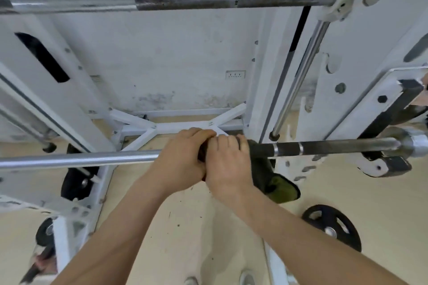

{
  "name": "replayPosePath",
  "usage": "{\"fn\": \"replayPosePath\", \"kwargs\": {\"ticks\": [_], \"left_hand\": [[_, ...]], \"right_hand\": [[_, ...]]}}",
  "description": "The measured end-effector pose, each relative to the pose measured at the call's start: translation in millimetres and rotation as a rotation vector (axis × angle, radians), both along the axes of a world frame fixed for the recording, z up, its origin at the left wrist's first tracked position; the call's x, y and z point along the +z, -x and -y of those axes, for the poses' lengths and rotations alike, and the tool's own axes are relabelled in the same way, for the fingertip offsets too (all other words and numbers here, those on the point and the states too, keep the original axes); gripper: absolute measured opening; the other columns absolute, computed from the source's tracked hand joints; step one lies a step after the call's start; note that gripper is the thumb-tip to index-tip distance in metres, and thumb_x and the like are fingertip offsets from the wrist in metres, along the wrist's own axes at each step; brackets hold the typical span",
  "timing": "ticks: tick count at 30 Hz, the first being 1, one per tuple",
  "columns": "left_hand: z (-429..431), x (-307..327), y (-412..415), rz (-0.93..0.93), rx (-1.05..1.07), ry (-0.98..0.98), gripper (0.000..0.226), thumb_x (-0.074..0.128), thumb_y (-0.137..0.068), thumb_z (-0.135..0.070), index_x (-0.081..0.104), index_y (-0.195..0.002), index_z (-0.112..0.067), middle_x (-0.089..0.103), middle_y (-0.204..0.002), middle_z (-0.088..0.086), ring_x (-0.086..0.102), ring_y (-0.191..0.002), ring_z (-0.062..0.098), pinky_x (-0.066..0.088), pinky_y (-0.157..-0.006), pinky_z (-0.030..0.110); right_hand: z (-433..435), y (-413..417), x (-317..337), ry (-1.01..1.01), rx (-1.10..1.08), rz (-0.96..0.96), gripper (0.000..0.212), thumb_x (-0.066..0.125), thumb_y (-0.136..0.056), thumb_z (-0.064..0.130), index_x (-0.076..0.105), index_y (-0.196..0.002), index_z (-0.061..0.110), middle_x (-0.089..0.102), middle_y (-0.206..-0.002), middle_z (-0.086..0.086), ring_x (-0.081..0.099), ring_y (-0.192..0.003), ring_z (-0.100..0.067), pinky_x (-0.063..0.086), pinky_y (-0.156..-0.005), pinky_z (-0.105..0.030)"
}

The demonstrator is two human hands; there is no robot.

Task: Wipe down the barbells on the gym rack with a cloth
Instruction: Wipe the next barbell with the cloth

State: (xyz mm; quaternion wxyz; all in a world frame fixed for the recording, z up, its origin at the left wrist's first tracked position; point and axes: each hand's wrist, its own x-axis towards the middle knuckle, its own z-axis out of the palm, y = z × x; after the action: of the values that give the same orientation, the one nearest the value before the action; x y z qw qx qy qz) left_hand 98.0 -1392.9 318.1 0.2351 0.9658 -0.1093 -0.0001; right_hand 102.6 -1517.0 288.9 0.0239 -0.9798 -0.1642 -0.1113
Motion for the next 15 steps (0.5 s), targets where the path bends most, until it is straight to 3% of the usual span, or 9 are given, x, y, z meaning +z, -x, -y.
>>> {"fn": "replayPosePath", "kwargs": {"ticks": [2,4,9,12,15], "left_hand": [[-25.5,-1.4,10.7,0.025,0.070,-0.036,0.079,0.049,-0.061,-0.012,0.045,-0.139,-0.020,0.053,-0.132,0.000,0.045,-0.123,0.023,0.038,-0.102,0.038],[-50.8,-3.3,18.8,0.012,0.137,-0.092,0.084,0.047,-0.062,-0.016,0.037,-0.145,-0.015,0.050,-0.139,0.004,0.042,-0.128,0.025,0.034,-0.107,0.042],[-40.3,-14.0,25.4,0.119,-0.019,-0.266,0.083,0.045,-0.072,-0.038,0.029,-0.147,-0.004,0.055,-0.129,0.010,0.052,-0.116,0.029,0.038,-0.102,0.042],[-3.1,-23.4,17.0,0.189,-0.061,-0.340,0.074,0.044,-0.081,-0.048,0.036,-0.143,-0.008,0.054,-0.129,0.016,0.053,-0.115,0.033,0.038,-0.103,0.045],[47.1,-28.5,9.6,0.253,-0.092,-0.385,0.054,0.049,-0.088,-0.038,0.051,-0.132,-0.007,0.059,-0.120,0.023,0.059,-0.104,0.038,0.045,-0.095,0.047]], "right_hand": [[-45.3,8.3,-1.8,0.024,0.074,-0.043,0.051,0.057,-0.081,0.024,0.046,-0.128,0.007,0.054,-0.113,-0.009,0.049,-0.108,-0.028,0.030,-0.105,-0.049],[-67.1,9.4,-0.7,-0.018,0.117,0.005,0.048,0.064,-0.073,0.028,0.056,-0.117,0.011,0.059,-0.100,-0.005,0.054,-0.094,-0.024,0.037,-0.091,-0.045],[-28.2,-0.7,-8.2,-0.008,0.304,0.099,0.037,0.058,-0.076,0.020,0.061,-0.111,0.009,0.060,-0.091,-0.002,0.056,-0.083,-0.023,0.043,-0.073,-0.035],[25.1,-0.5,-3.4,0.061,0.113,0.057,0.042,0.058,-0.075,0.022,0.055,-0.116,0.013,0.061,-0.099,0.000,0.061,-0.092,-0.022,0.044,-0.084,-0.036],[74.3,6.4,3.2,0.127,-0.117,0.007,0.043,0.058,-0.076,0.018,0.052,-0.118,0.013,0.062,-0.111,-0.003,0.059,-0.108,-0.023,0.026,-0.109,-0.047]]}}
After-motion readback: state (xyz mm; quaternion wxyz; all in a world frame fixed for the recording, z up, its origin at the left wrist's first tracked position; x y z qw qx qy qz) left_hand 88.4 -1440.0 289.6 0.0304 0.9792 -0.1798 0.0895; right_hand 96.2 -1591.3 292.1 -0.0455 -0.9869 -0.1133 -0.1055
